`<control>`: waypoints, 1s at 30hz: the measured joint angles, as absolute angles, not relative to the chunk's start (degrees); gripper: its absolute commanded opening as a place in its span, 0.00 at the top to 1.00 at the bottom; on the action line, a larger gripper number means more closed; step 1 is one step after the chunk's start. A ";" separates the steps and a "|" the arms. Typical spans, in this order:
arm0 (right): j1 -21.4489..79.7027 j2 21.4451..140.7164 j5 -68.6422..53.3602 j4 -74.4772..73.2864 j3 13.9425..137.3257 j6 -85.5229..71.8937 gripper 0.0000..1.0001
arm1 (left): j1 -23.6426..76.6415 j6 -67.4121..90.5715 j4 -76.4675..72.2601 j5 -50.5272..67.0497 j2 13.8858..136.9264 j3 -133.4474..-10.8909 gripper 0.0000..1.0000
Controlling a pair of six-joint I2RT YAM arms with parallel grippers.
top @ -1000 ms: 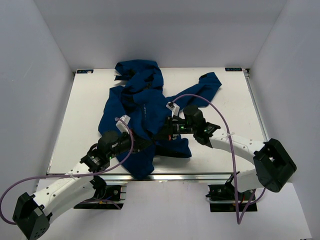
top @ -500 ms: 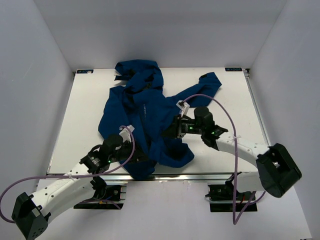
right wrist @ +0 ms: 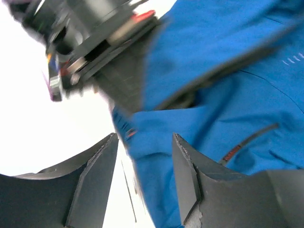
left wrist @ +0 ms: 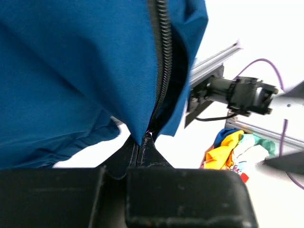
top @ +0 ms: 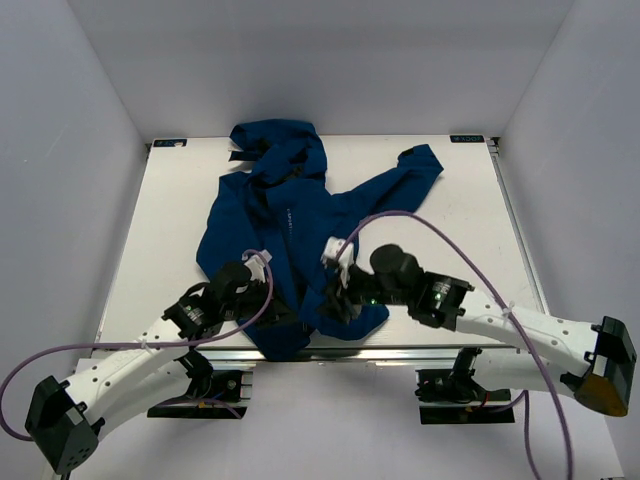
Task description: Zip up the jacket
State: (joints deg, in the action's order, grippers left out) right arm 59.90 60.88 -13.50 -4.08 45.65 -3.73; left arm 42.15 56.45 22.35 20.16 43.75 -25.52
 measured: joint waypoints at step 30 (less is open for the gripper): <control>94.67 69.91 33.61 1.56 40.36 24.60 0.46 | 42.13 55.42 20.97 24.25 47.07 -31.62 1.00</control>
State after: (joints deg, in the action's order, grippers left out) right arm 94.67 69.91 33.61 1.56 40.36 24.60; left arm 42.13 55.42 20.97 24.25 47.07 -31.62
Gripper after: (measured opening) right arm 0.541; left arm 0.019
